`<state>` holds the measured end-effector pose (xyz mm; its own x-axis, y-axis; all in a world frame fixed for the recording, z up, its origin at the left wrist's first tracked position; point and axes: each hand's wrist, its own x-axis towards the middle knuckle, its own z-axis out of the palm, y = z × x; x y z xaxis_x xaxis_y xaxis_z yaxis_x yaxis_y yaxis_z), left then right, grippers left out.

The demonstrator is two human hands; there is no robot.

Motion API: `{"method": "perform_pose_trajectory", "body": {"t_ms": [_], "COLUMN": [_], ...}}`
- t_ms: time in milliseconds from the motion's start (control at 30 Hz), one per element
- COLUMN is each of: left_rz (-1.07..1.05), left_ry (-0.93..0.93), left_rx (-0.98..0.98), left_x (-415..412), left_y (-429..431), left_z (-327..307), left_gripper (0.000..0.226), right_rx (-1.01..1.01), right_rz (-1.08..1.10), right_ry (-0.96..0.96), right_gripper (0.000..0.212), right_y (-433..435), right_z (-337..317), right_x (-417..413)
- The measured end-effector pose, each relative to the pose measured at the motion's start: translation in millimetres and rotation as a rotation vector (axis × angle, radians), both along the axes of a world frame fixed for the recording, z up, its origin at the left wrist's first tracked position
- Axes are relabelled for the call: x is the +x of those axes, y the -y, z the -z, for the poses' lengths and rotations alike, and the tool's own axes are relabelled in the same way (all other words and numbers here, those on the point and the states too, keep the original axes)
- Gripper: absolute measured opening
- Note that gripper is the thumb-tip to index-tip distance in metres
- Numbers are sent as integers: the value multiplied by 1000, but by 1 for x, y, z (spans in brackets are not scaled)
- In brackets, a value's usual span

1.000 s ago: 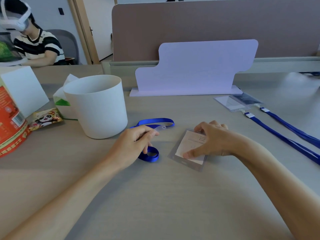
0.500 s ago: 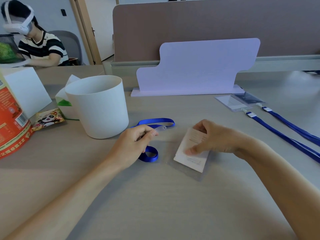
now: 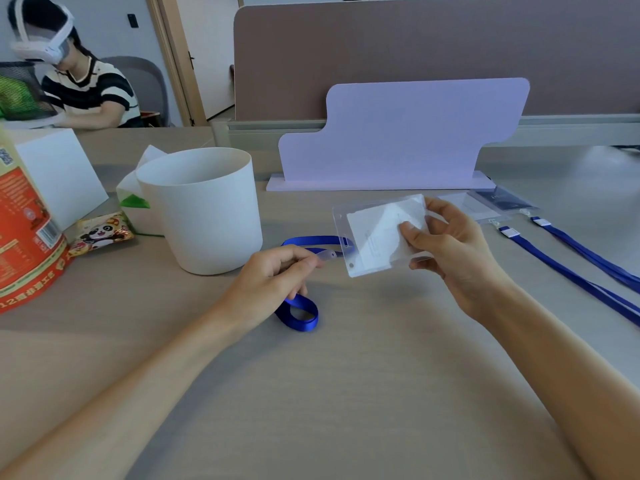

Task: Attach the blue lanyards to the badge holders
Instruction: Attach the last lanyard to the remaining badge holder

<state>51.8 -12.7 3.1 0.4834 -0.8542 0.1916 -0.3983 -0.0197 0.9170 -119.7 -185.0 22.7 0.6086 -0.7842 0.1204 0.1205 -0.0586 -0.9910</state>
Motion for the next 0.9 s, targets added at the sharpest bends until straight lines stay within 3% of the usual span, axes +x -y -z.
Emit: {"method": "perform_pose_trajectory", "body": {"t_ms": [900], "left_rz": [61], "left_ry": [-51], "left_rx": [31], "left_x": [-8], "left_y": [-1], "left_z": [-8], "left_gripper": [29], "right_rx": [-98], "right_rz": [-10], "right_ry": [-67], "right_gripper": [45], "right_y": [-6], "right_z": [9], "right_x": [9]}}
